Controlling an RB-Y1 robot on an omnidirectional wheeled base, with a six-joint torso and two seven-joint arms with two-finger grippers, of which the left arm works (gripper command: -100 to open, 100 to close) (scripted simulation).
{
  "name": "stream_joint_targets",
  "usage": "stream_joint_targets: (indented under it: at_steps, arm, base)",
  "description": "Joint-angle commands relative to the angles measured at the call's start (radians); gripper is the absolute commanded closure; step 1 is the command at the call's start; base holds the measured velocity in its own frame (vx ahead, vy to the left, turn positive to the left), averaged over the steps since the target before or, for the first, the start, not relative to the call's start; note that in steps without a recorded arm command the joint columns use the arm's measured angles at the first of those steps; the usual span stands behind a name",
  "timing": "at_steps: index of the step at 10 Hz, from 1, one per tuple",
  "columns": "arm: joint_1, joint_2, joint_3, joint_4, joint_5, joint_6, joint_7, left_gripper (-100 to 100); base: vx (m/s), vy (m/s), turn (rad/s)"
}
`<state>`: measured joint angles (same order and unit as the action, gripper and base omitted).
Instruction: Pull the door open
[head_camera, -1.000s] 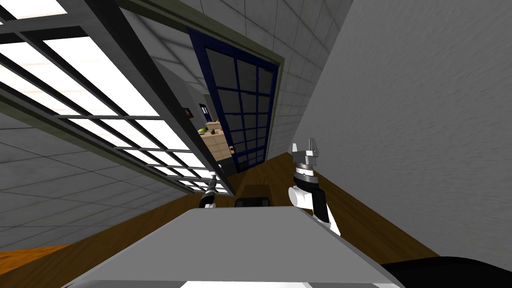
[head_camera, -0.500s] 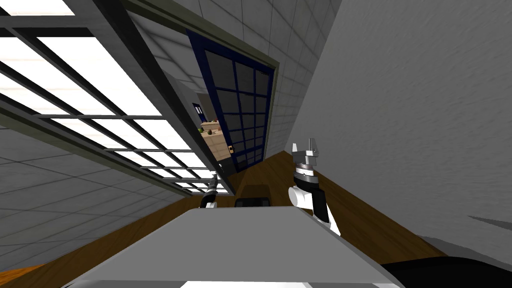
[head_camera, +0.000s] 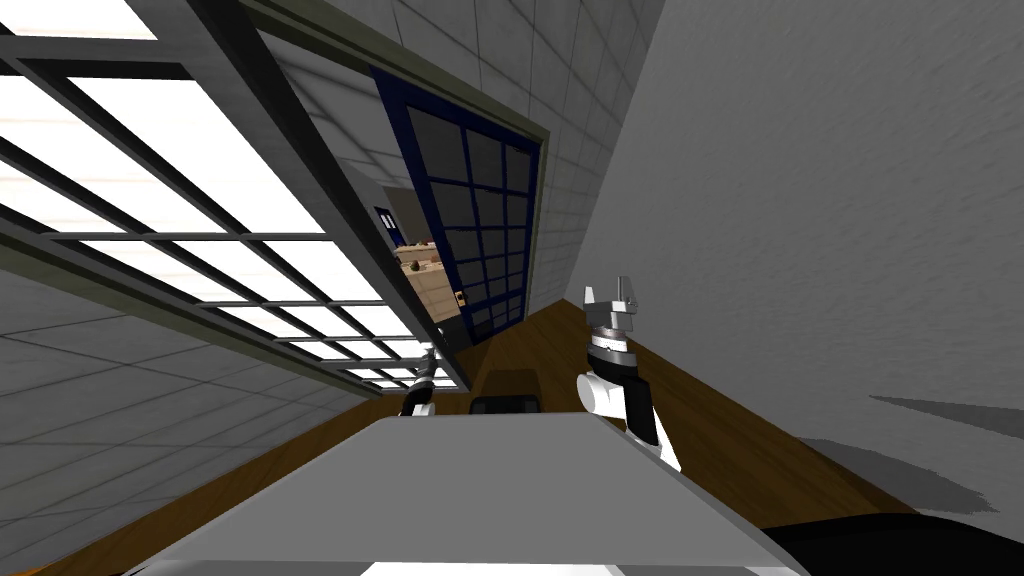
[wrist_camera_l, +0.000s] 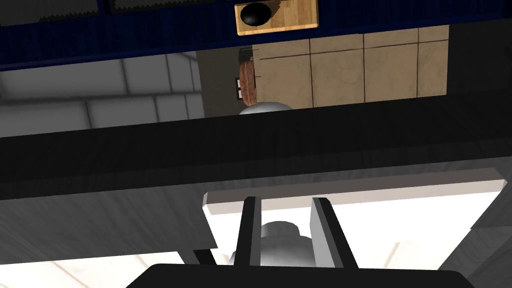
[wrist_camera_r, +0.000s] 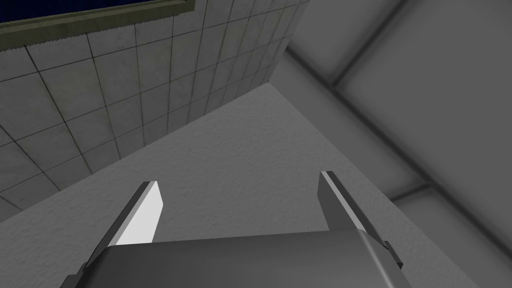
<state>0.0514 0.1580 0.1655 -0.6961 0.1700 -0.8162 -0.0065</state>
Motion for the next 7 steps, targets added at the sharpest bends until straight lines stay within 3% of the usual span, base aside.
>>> stream_joint_targets:
  at_steps: [1, 7]
  arm:
    - [0.011, 0.014, 0.008, -0.008, 0.020, 0.015, 0.050, 100]
    - [0.007, 0.019, -0.009, -0.010, 0.049, 0.012, 0.181, 100]
  base:
    - [-0.084, 0.078, -0.149]
    - [-0.066, 0.039, -0.101]
